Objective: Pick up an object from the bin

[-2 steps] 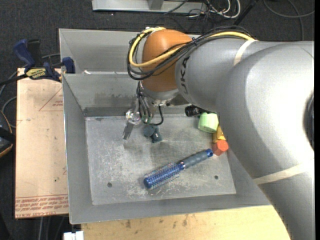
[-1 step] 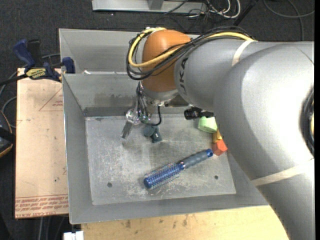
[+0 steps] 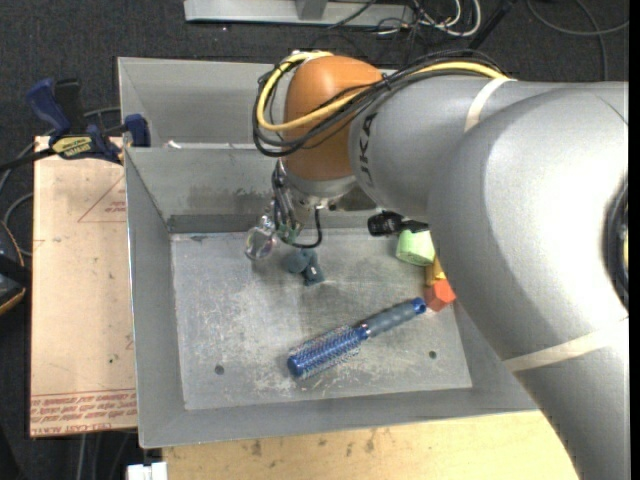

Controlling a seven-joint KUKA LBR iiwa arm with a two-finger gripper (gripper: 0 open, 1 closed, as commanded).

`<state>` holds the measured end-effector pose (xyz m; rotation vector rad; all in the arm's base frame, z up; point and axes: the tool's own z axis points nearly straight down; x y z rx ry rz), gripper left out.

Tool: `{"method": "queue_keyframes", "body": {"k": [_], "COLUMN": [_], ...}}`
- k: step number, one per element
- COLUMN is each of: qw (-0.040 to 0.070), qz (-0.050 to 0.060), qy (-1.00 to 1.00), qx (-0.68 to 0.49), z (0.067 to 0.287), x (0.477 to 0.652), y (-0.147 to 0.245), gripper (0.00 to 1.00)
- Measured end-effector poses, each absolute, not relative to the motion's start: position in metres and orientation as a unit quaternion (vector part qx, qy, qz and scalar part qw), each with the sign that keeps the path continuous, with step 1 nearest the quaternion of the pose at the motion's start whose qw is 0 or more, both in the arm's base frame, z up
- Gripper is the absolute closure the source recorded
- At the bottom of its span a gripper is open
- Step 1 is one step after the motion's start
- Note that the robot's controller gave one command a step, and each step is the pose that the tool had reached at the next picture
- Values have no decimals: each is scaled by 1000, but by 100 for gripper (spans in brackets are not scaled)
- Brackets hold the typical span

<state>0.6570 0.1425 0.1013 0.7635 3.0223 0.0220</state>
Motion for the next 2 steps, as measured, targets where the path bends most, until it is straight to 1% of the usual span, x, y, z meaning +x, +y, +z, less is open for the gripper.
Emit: {"method": "queue_keyframes", "body": {"k": [1,2], "qw": [5,2], "qz": [3,1], "qy": [970,970], "qx": [244,243], "z": [182,200], "x": [660,661], "y": [143,144], "gripper": [100,100]}}
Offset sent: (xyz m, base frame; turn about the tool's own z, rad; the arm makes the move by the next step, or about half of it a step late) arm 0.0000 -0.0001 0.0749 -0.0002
